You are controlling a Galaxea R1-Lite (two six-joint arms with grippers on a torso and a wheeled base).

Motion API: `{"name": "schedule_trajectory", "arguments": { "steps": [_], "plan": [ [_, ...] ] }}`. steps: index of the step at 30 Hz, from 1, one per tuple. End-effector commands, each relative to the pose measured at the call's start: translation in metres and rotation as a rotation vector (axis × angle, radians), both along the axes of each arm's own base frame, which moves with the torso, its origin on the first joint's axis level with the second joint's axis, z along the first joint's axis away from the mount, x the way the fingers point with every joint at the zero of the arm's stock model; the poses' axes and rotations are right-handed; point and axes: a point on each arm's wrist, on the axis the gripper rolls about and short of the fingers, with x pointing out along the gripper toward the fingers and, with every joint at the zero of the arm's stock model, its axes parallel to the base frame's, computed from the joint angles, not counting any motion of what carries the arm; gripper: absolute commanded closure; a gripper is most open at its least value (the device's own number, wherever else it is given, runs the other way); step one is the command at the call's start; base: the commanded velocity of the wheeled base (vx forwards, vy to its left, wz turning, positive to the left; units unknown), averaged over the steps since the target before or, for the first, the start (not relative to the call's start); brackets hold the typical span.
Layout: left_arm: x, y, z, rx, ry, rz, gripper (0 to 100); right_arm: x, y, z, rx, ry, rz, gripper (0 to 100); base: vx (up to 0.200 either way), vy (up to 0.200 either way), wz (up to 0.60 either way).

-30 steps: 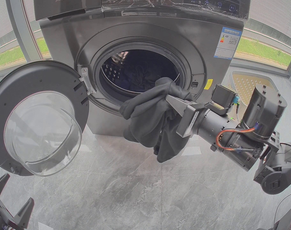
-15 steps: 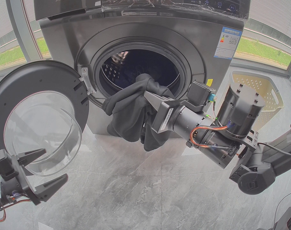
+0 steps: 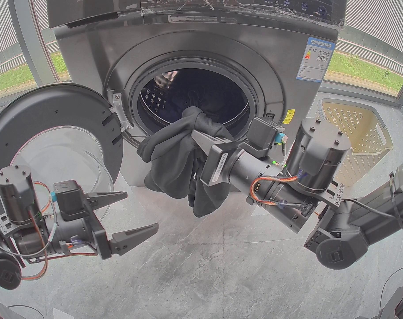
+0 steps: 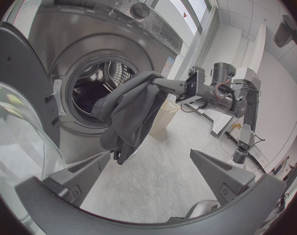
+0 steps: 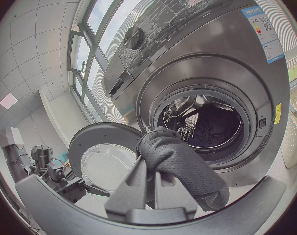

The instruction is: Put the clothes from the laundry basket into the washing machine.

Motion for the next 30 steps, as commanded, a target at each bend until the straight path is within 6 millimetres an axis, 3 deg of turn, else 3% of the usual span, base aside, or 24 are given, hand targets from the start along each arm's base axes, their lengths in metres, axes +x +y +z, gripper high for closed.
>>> {"name": "schedule_trajectory", "arguments": {
  "steps": [1, 30],
  "plan": [
    [0.027, -0.015, -0.014, 0.026, 0.063, -0.013, 0, 0.001, 0.0, -0.002, -0.008, 0.005, -0.003, 100, 0.0, 0.0, 0.0],
    [0.068, -0.054, -0.01, -0.071, 0.141, -0.061, 0, -0.003, 0.004, 0.0, 0.0, -0.008, 0.008, 100, 0.0, 0.0, 0.0]
  ]
}}
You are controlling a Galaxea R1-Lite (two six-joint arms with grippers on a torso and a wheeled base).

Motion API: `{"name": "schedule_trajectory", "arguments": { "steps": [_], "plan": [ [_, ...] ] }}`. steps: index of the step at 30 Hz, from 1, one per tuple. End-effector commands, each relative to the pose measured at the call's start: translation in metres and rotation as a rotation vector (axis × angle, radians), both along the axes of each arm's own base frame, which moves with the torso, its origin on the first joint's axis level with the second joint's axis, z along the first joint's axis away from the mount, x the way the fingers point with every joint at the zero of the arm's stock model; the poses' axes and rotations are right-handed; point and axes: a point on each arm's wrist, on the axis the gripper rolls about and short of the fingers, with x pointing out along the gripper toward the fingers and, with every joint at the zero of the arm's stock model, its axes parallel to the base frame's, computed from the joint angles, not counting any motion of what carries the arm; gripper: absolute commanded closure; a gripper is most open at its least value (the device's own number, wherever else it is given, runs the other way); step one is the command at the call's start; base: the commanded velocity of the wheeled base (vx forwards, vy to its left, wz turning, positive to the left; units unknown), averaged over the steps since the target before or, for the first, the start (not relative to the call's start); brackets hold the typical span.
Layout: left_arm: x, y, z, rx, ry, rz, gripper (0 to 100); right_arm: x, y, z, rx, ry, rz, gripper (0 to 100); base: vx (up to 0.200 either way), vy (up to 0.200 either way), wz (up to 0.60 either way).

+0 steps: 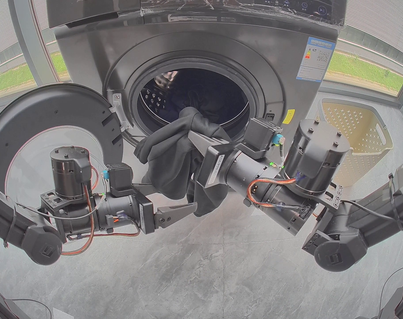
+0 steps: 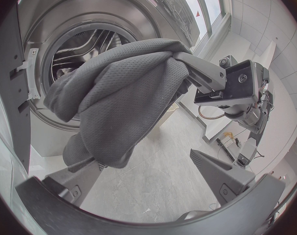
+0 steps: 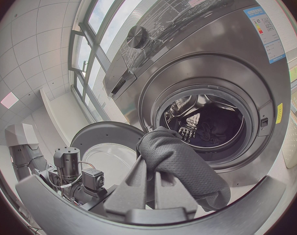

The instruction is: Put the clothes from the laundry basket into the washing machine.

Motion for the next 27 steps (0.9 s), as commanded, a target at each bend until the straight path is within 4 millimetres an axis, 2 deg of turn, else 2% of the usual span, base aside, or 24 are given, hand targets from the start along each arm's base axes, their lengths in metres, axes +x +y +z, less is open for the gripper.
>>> {"name": "schedule_trajectory", "arguments": {
  "steps": [1, 11, 27],
  "plan": [
    [0.002, -0.005, 0.002, -0.006, -0.006, -0.01, 0, -0.001, 0.001, 0.0, 0.0, 0.0, 0.001, 100, 0.0, 0.0, 0.0],
    [-0.008, -0.009, 0.008, -0.028, -0.007, -0.034, 0, 0.0, 0.0, 0.0, 0.001, -0.001, 0.0, 100, 0.0, 0.0, 0.0],
    [0.012, -0.017, -0.004, -0.06, -0.06, 0.033, 0, 0.0, 0.001, -0.001, -0.003, 0.001, -0.001, 100, 0.0, 0.0, 0.0]
  ]
}}
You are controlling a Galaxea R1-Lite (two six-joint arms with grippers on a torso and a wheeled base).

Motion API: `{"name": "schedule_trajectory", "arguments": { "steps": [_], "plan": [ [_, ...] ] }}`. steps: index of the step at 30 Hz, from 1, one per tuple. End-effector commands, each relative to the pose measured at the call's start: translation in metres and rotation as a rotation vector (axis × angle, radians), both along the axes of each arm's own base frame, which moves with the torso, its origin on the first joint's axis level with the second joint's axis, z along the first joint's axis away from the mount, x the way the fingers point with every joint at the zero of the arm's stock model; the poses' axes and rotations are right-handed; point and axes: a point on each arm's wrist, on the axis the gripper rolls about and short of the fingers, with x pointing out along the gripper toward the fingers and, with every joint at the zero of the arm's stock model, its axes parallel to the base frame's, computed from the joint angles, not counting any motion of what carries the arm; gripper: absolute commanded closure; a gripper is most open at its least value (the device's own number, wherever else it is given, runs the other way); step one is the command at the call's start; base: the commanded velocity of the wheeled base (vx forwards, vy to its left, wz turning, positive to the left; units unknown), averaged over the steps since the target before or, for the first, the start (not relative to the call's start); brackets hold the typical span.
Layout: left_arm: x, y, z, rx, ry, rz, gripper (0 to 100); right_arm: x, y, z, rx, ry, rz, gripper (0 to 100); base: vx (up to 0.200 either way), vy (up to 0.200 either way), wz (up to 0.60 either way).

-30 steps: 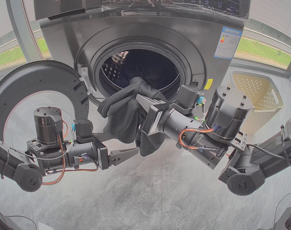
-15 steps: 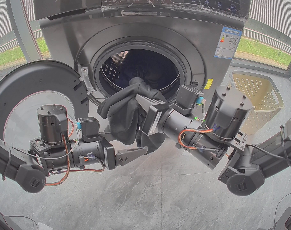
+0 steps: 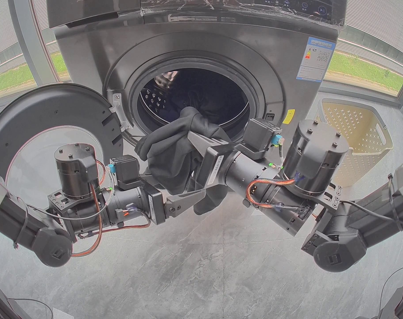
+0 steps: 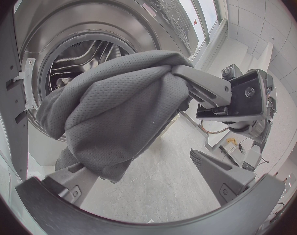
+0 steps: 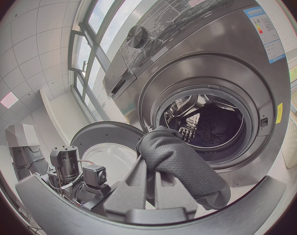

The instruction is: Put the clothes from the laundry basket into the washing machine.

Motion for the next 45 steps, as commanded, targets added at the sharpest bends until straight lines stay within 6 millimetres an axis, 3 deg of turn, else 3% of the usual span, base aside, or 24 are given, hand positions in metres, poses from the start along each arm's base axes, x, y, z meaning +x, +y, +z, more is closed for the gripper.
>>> {"name": "schedule_trajectory", "arguments": {
  "steps": [1, 2, 16, 22, 23, 31, 38, 45],
  "plan": [
    [0.004, -0.002, -0.007, 0.006, 0.017, 0.004, 0, 0.0, 0.0, 0.0, -0.001, 0.0, 0.001, 100, 0.0, 0.0, 0.0],
    [0.004, -0.002, -0.007, 0.003, 0.01, 0.005, 100, -0.001, 0.0, -0.001, -0.002, 0.001, 0.001, 100, 0.0, 0.0, 0.0],
    [-0.009, -0.001, 0.0, -0.063, -0.061, 0.03, 100, -0.001, -0.001, -0.004, -0.009, 0.009, 0.0, 100, 0.0, 0.0, 0.0],
    [-0.041, -0.001, 0.003, -0.101, -0.092, -0.033, 100, -0.003, -0.005, -0.016, -0.045, 0.036, 0.004, 100, 0.0, 0.0, 0.0],
    [-0.045, -0.001, 0.004, -0.105, -0.097, -0.043, 100, -0.004, -0.004, -0.018, -0.048, 0.037, 0.008, 0, 0.0, 0.0, 0.0],
    [-0.049, 0.001, 0.013, -0.161, -0.179, -0.019, 100, -0.007, -0.008, -0.026, -0.051, 0.043, 0.015, 0, 0.0, 0.0, 0.0],
    [-0.031, 0.003, 0.021, -0.179, -0.211, 0.086, 100, -0.01, -0.022, -0.029, -0.057, 0.05, -0.016, 0, 0.0, 0.0, 0.0],
    [-0.017, 0.003, 0.034, -0.215, -0.265, 0.197, 100, -0.007, -0.047, -0.047, -0.156, 0.062, -0.077, 0, 0.0, 0.0, 0.0]
  ]
}}
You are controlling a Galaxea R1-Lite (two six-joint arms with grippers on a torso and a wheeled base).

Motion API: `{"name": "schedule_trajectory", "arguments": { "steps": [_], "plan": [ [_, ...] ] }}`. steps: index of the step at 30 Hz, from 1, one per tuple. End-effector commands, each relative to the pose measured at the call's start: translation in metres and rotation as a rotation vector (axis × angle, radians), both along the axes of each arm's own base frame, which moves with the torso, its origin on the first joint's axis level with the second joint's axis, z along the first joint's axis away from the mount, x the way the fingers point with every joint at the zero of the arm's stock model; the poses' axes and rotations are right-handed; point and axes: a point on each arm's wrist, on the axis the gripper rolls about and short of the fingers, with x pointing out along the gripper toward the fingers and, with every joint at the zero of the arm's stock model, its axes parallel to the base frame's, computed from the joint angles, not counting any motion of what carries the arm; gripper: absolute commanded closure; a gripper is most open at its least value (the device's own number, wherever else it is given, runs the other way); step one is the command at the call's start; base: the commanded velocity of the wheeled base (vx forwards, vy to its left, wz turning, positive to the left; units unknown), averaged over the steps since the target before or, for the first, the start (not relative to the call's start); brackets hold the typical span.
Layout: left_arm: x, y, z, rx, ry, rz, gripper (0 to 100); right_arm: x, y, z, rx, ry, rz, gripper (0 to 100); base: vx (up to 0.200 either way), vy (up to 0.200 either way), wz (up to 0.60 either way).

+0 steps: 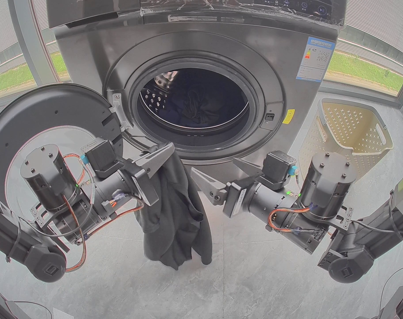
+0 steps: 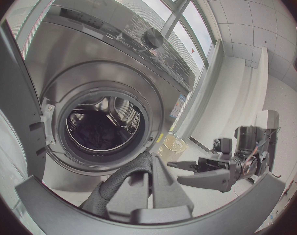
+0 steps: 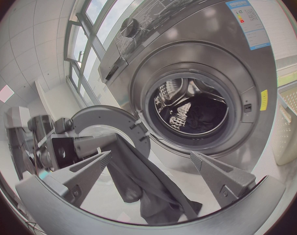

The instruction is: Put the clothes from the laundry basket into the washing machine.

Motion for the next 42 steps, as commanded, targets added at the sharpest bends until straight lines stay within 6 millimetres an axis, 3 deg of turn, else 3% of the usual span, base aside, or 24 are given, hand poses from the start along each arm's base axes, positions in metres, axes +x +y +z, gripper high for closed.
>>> {"name": "schedule_trajectory", "arguments": {
  "steps": [1, 9, 15, 26, 42],
  "plan": [
    [0.008, 0.0, 0.006, -0.02, -0.023, 0.038, 100, 0.001, -0.016, -0.009, -0.056, 0.006, -0.033, 0, 0.0, 0.0, 0.0],
    [0.005, 0.001, 0.026, -0.071, -0.1, 0.042, 100, -0.001, -0.023, -0.032, -0.156, 0.041, -0.04, 0, 0.0, 0.0, 0.0],
    [0.003, 0.001, 0.038, -0.094, -0.136, 0.04, 100, 0.01, -0.019, -0.054, -0.222, 0.063, -0.054, 0, 0.0, 0.0, 0.0],
    [0.009, -0.001, 0.044, -0.117, -0.153, 0.084, 100, 0.018, 0.005, -0.087, -0.25, 0.062, -0.001, 0, 0.0, 0.0, 0.0],
    [0.009, 0.0, 0.044, -0.119, -0.155, 0.09, 100, 0.06, 0.047, -0.111, -0.203, 0.017, -0.007, 0, 0.0, 0.0, 0.0]
  ]
}}
